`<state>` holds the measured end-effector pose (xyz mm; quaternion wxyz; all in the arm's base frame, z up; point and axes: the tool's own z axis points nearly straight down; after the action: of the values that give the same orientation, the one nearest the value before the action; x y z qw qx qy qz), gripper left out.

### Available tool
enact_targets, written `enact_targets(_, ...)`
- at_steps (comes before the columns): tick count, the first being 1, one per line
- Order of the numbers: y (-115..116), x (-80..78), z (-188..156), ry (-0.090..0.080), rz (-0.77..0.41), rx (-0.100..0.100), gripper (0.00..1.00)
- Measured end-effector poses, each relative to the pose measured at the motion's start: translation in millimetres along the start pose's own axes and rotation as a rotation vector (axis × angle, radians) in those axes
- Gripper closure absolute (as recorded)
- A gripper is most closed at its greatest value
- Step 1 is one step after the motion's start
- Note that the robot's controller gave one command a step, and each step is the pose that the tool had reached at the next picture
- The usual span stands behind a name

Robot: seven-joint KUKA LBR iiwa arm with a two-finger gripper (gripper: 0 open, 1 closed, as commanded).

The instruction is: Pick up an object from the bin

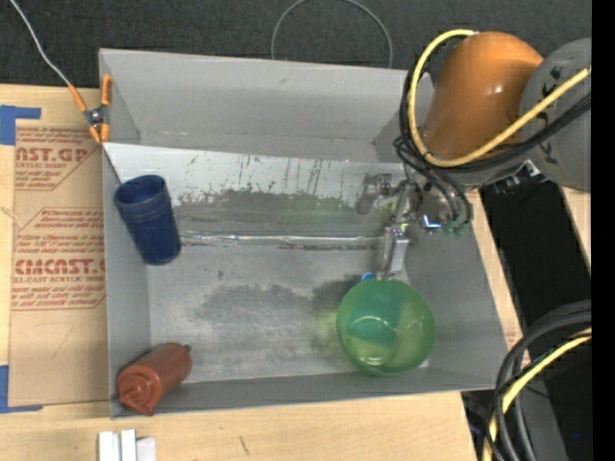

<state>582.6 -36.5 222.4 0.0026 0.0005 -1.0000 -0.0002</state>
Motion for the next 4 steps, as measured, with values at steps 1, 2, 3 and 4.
enact_targets(1, 0.1, -1.4, -5.0, -0.008, 0.000, 0.001, 0.00)
enact_targets(2, -9.0, 64.3, 89.4, -0.005, -0.066, 0.000, 0.00)
enact_targets(3, -9.5, 90.6, 144.2, -0.016, -0.072, 0.001, 0.00)
enact_targets(4, -6.5, 57.3, 148.9, -0.020, -0.518, 0.005, 1.00)
